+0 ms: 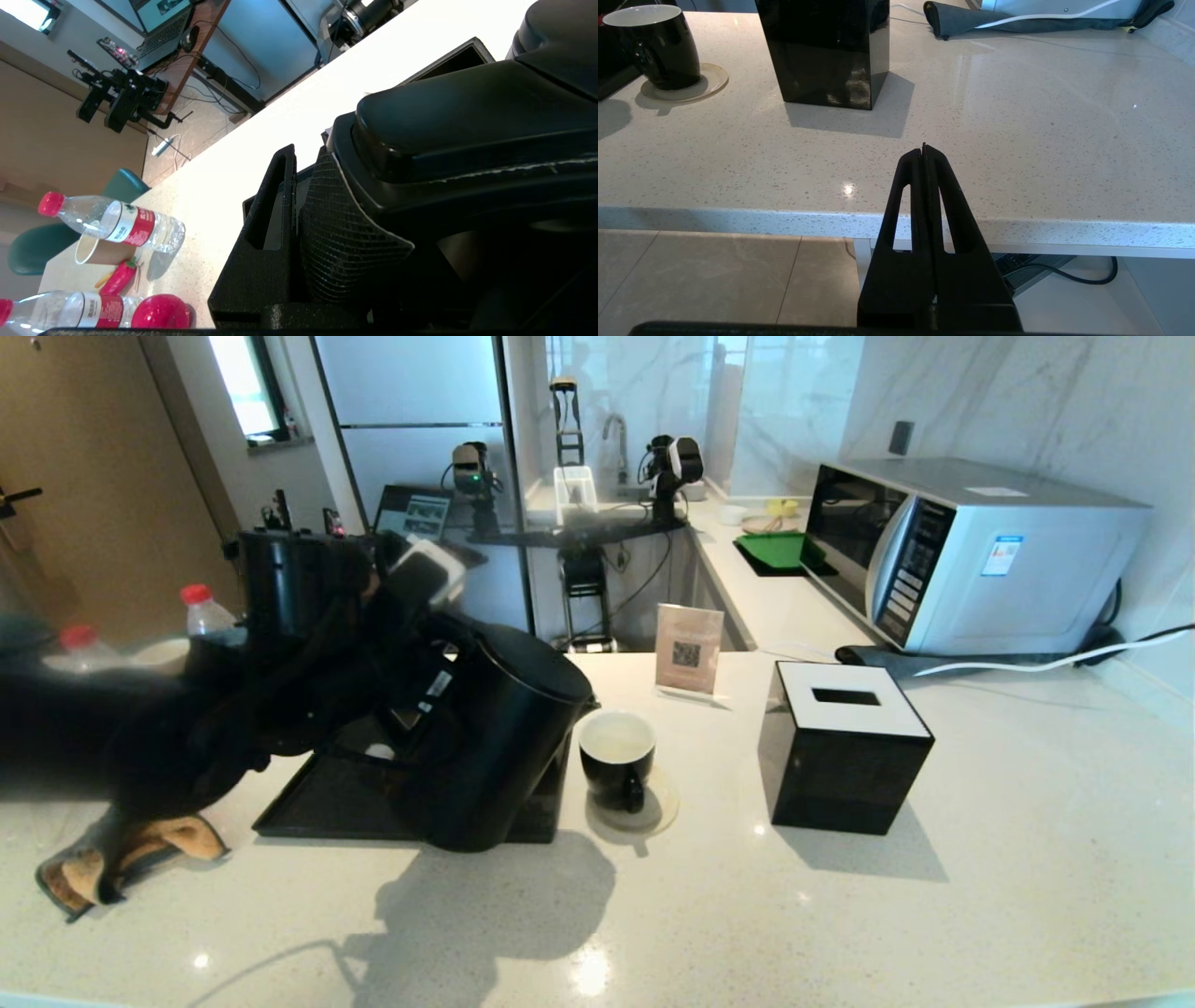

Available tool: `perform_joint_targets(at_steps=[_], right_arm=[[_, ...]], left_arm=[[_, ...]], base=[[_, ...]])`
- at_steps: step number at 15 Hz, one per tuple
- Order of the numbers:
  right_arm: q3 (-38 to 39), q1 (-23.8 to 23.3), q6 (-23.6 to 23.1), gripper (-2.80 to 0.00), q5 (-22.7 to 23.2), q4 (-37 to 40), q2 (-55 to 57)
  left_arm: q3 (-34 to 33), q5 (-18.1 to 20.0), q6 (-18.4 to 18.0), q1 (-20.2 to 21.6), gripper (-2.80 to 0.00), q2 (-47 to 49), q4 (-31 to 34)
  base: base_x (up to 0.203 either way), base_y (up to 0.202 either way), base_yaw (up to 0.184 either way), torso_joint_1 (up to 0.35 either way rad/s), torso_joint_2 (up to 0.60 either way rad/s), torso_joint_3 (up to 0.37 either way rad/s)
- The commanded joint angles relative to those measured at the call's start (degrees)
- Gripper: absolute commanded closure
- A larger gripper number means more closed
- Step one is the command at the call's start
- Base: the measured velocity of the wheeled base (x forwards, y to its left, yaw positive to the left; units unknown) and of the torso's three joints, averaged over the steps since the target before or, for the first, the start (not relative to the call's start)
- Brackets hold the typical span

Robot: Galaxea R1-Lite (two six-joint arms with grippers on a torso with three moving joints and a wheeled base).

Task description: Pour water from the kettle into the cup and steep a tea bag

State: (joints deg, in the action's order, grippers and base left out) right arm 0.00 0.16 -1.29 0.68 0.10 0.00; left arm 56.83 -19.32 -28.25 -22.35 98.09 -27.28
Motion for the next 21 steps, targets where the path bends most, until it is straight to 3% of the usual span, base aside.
perform_joint_targets(at_steps=[1,11,21], right_arm=[[0.00,0.02,-0.03,0.00,0.02,-0.01,0.00],[0.00,0.02,-0.03,0.00,0.02,-0.01,0.00],[0.00,0.02,-0.03,0.00,0.02,-0.01,0.00]], left_arm=[[1.62,-0.18,-0.23,-0.06,0.00,1.60,0.87],[5.75,-0.28,-0.32,-0.15,0.00,3.31,5.60],[7.64,-0.57,-3.65,-0.15,0.00,3.74,8.40]], base=[[0.000,0.000,0.000,0.000,0.00,0.000],[0.000,0.000,0.000,0.000,0.00,0.000],[0.000,0.000,0.000,0.000,0.00,0.000]])
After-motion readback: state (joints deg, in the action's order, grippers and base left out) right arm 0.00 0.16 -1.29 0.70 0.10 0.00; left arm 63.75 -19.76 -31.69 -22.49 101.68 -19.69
